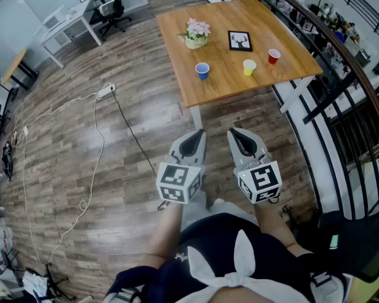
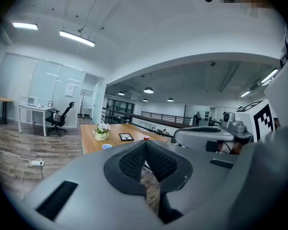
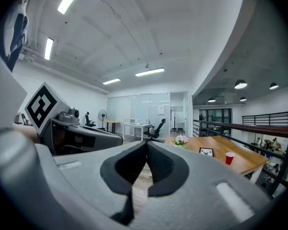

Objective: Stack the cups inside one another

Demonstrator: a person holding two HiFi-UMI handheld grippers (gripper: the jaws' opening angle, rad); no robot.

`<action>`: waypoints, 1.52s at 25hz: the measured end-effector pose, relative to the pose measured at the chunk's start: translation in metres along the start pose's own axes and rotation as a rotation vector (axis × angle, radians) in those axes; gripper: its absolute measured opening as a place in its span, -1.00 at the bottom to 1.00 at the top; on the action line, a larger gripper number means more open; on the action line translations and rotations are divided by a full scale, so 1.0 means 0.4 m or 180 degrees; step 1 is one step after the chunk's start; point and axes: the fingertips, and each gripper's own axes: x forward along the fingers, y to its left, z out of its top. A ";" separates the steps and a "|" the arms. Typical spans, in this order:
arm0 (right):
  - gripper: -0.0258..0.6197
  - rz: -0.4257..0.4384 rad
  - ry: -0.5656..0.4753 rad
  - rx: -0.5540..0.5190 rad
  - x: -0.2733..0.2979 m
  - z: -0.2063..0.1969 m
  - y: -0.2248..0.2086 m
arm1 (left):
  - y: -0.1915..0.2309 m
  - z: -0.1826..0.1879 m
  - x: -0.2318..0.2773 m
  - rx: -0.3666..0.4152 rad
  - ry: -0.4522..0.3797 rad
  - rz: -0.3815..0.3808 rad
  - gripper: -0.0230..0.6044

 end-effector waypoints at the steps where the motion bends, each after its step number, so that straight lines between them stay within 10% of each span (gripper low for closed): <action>1: -0.92 0.0001 0.0004 0.0007 -0.013 -0.005 -0.003 | -0.014 -0.011 -0.001 0.0002 0.0015 -0.0009 -0.87; 18: -0.92 0.0016 0.0112 0.0119 0.003 -0.089 -0.078 | -0.038 -0.076 0.088 -0.0019 0.0196 0.0015 -0.87; 38: -0.37 0.0202 0.0382 0.0000 0.556 -0.082 -0.312 | 0.384 0.043 0.503 -0.0135 0.0223 0.0077 -0.87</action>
